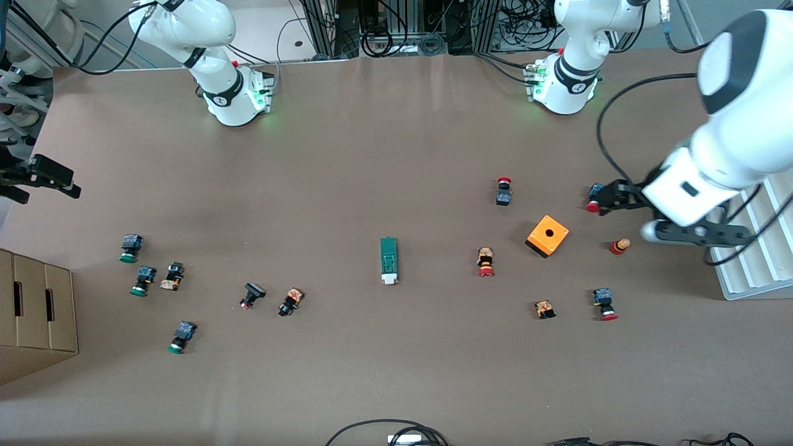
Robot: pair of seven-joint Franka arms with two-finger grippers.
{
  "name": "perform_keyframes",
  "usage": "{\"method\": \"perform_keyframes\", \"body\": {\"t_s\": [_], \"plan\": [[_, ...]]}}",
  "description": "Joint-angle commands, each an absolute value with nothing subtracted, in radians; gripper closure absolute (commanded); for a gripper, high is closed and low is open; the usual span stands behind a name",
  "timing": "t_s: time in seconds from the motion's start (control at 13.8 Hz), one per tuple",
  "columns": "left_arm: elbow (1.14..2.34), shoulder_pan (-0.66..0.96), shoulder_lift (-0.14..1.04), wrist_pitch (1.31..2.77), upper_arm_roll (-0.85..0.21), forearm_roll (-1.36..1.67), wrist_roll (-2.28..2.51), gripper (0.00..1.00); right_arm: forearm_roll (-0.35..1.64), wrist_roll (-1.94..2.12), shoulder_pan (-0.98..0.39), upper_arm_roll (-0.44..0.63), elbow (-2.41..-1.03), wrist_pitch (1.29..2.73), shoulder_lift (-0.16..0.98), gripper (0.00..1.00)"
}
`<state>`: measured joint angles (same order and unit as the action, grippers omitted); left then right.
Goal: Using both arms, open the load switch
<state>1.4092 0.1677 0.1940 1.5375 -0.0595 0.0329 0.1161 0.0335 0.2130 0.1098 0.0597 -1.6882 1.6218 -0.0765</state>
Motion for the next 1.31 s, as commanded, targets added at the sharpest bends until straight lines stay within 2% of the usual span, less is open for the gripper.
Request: {"method": "perform_keyframes", "body": {"t_s": [0.0, 0.29, 0.73, 1.02, 1.24], "plan": [[1.397, 0.182, 0.189, 1.551, -0.057, 0.021, 0.113, 0.00, 0.035, 0.216, 0.106, 0.063, -1.677, 1.620, -0.069, 0.00], [1.393, 0.253, 0.173, 1.557, -0.080, -0.053, 0.112, 0.00, 0.035, 0.216, 0.106, 0.063, -1.677, 1.618, -0.069, 0.00], [1.462, 0.550, 0.156, 1.571, -0.080, -0.320, 0.220, 0.00, 0.035, 0.215, 0.106, 0.063, -1.677, 1.618, -0.069, 0.00], [1.580, 0.722, 0.155, 1.722, -0.080, -0.423, 0.663, 0.00, 0.037, 0.219, 0.107, 0.064, -1.677, 1.620, -0.069, 0.00], [1.609, 0.819, 0.169, 1.778, -0.080, -0.471, 0.892, 0.00, 0.037, 0.219, 0.109, 0.064, -1.677, 1.618, -0.069, 0.00]]}}
